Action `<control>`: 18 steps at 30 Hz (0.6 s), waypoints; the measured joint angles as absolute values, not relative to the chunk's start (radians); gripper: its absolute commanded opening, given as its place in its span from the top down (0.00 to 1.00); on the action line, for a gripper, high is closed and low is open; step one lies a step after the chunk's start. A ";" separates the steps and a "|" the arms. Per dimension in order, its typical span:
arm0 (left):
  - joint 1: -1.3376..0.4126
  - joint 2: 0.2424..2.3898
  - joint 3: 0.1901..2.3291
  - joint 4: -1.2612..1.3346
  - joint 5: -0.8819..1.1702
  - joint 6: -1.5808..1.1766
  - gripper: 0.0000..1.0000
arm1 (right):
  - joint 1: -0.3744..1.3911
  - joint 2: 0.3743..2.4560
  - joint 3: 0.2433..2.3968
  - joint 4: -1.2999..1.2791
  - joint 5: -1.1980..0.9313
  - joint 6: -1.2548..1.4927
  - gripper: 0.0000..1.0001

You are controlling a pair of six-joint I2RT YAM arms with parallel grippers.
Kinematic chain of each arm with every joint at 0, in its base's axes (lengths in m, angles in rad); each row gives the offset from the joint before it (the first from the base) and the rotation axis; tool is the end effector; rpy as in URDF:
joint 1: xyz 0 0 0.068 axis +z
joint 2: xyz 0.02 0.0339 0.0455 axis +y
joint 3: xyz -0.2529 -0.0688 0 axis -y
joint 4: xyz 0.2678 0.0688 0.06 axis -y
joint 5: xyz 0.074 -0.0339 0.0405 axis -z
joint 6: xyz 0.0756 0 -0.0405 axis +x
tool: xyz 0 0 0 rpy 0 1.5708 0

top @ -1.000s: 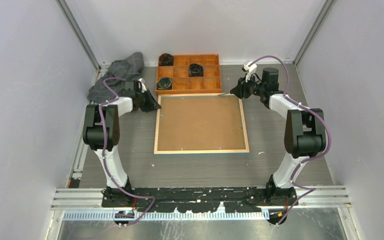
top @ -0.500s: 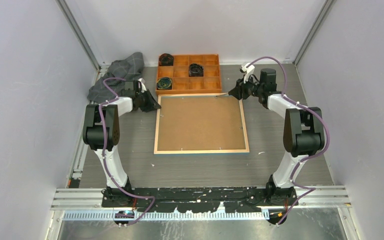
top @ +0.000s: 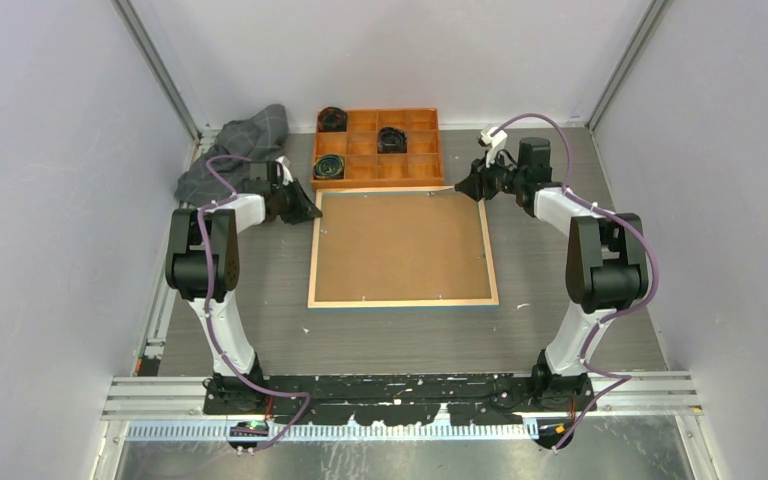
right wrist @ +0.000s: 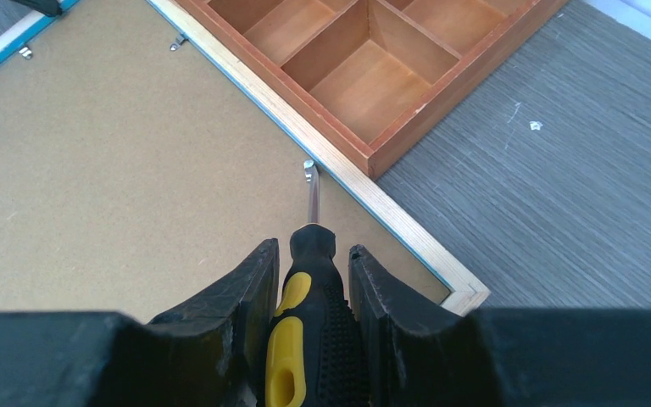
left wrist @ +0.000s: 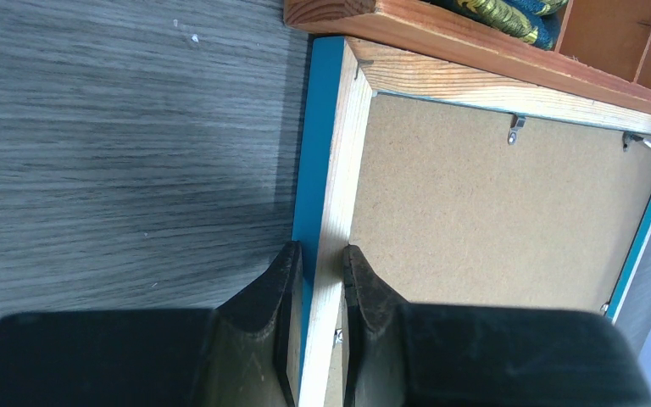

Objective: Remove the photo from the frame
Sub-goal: Release the photo frame item from the photo frame.

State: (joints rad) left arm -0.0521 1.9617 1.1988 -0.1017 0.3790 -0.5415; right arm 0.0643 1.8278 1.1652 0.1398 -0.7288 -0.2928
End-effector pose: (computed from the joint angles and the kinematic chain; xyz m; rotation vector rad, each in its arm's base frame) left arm 0.4429 -0.0511 0.0959 -0.4306 2.4481 -0.7220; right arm 0.4411 0.0789 0.1755 -0.7720 1.8490 0.6126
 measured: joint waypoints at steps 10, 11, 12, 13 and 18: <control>-0.052 1.962 1.199 -0.102 0.379 -0.542 1.00 | 0.070 1.834 1.169 0.124 -0.748 -0.307 0.99; -0.052 1.962 1.199 -0.102 0.379 -0.542 1.00 | 0.070 1.834 1.169 0.123 -0.748 -0.309 0.99; -0.052 1.962 1.199 -0.102 0.379 -0.542 1.00 | 0.070 1.834 1.169 0.121 -0.749 -0.311 0.99; -0.052 1.962 1.199 -0.102 0.379 -0.542 1.00 | 0.070 1.834 1.169 0.119 -0.750 -0.312 0.99; -0.052 1.962 1.199 -0.102 0.379 -0.542 1.00 | 0.070 1.834 1.169 0.105 -0.752 -0.329 0.99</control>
